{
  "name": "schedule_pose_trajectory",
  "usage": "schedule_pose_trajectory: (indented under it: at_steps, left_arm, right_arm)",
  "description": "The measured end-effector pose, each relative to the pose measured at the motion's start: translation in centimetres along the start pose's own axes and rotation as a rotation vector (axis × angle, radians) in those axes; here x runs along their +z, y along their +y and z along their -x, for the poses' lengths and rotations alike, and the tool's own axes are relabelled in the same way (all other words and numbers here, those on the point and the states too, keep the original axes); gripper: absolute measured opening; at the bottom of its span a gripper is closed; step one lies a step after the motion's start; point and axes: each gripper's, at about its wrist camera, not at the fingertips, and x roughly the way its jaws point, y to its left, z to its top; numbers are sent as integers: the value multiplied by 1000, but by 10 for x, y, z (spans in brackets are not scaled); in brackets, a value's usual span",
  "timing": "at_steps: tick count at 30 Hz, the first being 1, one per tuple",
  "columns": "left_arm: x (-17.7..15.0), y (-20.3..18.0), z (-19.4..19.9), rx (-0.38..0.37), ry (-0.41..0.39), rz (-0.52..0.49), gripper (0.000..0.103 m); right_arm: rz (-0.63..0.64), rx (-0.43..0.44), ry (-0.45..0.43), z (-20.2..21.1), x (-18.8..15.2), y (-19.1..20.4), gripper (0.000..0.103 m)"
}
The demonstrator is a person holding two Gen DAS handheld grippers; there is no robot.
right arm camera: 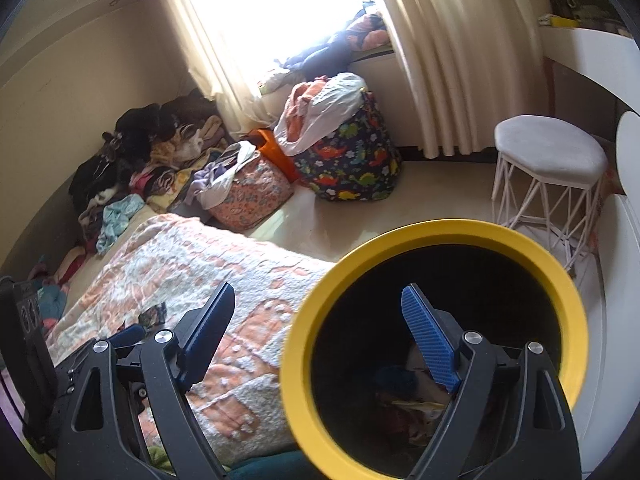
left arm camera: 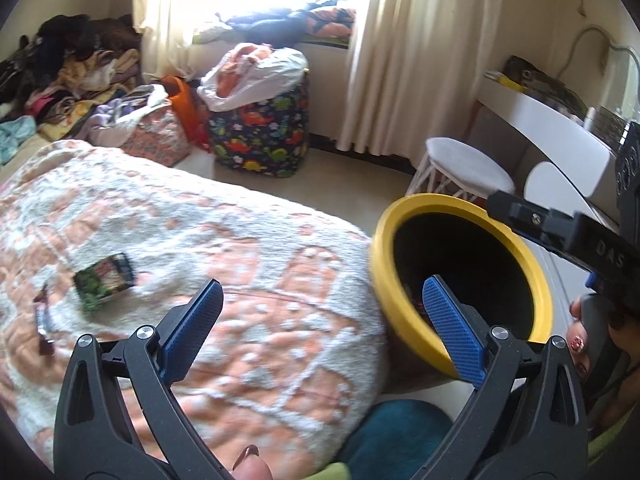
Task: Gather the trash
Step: 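Move both open tools back from the bin to the remaining wrappers on the bed, then grasp the brown chocolate wrapper with the left tool while the right tool grasps the green wrapper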
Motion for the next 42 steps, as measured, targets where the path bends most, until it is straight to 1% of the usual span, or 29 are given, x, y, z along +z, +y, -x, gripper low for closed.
schedule_pose_trajectory:
  at_steps: [5,11,16,20,23,26,30,32,34,35,37,38,39,42]
  left_arm:
    - [-5,30,8,53,-10,45,92]
    - [-12,75,16,132,-15,130,92]
    - [-17,112,25,198,-26,184,92]
    - [-22,139,31,239,-29,235,92]
    - [-26,156,34,265,-31,270,92]
    - [-29,170,35,280,-27,302,92]
    - [-37,192,32,318,3,358,92]
    - [-41,202,30,320,16,386,88]
    - [-46,211,27,316,29,415,81]
    - [-48,214,26,315,32,425,79]
    - [-52,220,23,303,40,447,70]
    - [-54,223,22,297,45,459,68]
    - [-56,225,21,294,47,464,64]
    - [-61,230,17,290,52,476,58]
  right_arm:
    - [44,43,31,-10,-4,28,83]
    - [66,108,65,-23,-6,58,83]
    - [77,154,97,-40,-8,83,83]
    - [98,171,118,-54,-10,103,83]
    - [91,203,142,-66,-11,115,83]
    - [96,225,168,-81,-12,130,83]
    - [121,249,208,-101,-13,151,83]
    - [142,258,228,-112,-16,164,80]
    - [171,259,258,-124,-21,177,74]
    - [185,259,269,-129,-24,182,73]
    - [218,254,296,-142,-30,194,66]
    - [229,254,306,-147,-34,198,64]
    - [237,254,314,-152,-37,201,61]
    - [248,250,346,-170,-45,214,56]
